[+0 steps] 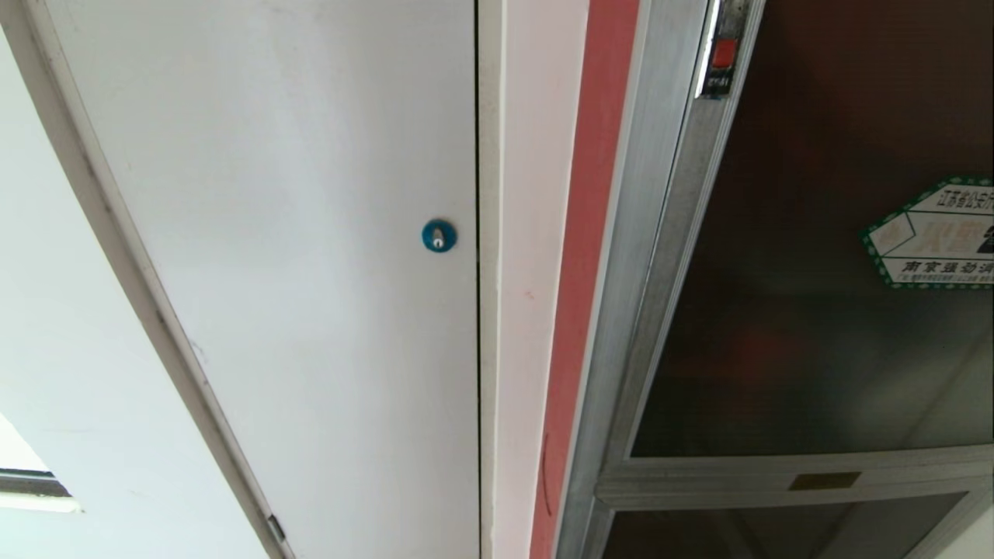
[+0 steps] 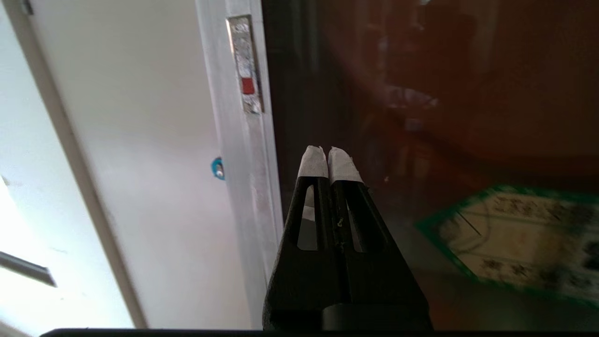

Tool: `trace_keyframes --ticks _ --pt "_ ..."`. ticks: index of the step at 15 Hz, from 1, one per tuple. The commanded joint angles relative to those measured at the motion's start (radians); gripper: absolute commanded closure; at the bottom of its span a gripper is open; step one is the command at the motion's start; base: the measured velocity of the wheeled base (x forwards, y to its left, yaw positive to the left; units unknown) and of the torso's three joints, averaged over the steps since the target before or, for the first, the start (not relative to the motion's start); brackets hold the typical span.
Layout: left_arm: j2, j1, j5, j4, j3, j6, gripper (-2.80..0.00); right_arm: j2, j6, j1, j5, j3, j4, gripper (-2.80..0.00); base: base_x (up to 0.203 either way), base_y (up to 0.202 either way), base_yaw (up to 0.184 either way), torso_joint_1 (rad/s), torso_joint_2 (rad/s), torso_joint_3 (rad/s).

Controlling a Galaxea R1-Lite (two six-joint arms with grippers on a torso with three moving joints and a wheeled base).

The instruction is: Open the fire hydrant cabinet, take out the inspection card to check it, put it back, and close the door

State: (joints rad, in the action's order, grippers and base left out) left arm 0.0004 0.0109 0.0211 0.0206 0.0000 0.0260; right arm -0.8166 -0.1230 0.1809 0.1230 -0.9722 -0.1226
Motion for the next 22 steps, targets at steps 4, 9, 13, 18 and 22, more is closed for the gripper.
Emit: trace_keyframes --ticks 4,9,13,18,22 --pt "0.001 0.000 0.000 0.001 0.012 0.000 0.00 0.299 0.069 -0.058 -0.037 0.177 0.071 0.00 0.000 0.000 0.000 0.000 0.00 0.000" --pt "0.000 0.000 0.000 -0.001 0.012 0.000 0.00 0.528 0.097 -0.165 -0.075 0.368 0.150 0.00 0.000 0.000 0.000 0.000 0.00 0.000" --pt "0.000 0.000 0.000 0.000 0.012 0.000 0.00 0.661 0.127 -0.191 -0.079 0.531 0.151 0.00 0.000 0.000 0.000 0.000 0.00 0.000" --pt "0.000 0.000 0.000 0.001 0.012 0.000 0.00 0.809 0.131 -0.183 -0.038 0.723 0.150 0.00 0.000 0.000 0.000 0.000 0.00 0.000" --pt "0.000 0.000 0.000 0.001 0.012 0.000 0.00 0.817 0.134 -0.182 -0.067 0.838 0.120 0.00 0.000 0.000 0.000 0.000 0.00 0.000"
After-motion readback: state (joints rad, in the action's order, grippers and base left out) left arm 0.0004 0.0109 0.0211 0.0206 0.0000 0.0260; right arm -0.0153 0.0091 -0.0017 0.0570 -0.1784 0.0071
